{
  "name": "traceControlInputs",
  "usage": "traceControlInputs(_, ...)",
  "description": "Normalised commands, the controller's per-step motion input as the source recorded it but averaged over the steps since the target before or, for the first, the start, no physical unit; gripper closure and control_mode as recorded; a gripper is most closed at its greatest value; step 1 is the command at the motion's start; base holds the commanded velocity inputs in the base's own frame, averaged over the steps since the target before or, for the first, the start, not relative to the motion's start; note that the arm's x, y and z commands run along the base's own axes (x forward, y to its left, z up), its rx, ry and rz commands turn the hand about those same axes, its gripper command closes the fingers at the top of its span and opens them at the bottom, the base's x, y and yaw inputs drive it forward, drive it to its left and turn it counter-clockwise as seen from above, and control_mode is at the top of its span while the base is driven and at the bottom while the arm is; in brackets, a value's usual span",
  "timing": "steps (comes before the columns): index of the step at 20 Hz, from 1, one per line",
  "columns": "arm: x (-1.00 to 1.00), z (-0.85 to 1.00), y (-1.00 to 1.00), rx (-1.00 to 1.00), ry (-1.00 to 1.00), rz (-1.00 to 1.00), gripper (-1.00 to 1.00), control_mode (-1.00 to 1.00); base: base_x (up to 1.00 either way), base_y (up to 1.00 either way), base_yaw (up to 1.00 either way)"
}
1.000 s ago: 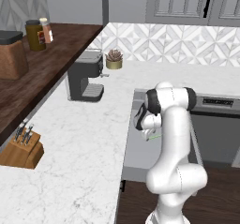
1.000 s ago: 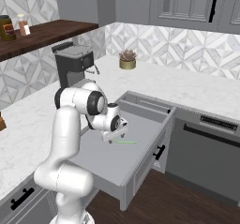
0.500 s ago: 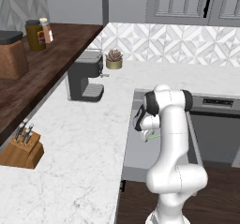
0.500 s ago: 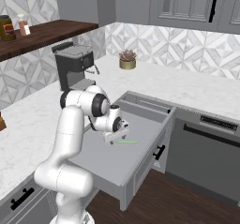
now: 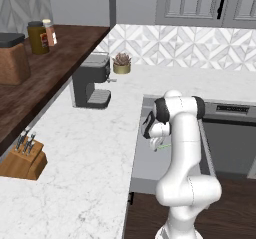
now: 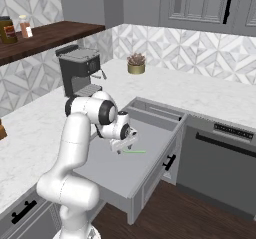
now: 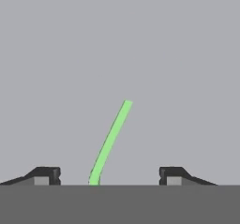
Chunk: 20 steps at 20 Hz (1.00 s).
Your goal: Take a straw from the drawer in front and place it inside the glass cup on the dining counter.
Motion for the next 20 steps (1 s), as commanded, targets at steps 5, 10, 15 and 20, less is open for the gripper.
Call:
traceControlInputs(5, 0.00, -0.09, -0.21, 0.00, 0.00, 0.00, 1.00, -1.00, 0.00, 0.00, 0.00)
traceControlInputs(10, 0.00, 0.00, -0.28, 0.00, 0.00, 0.00, 1.00, -1.00, 0.00, 0.00, 0.00)
traceControlInputs(15, 0.00, 0.07, -0.17, 0.00, 0.00, 0.00, 1.00, -1.00, 0.00, 0.00, 0.00)
traceControlInputs(20, -0.41, 0.85, 0.16, 0.08, -0.03, 0.00, 1.00, -1.00, 0.00, 0.00, 0.00)
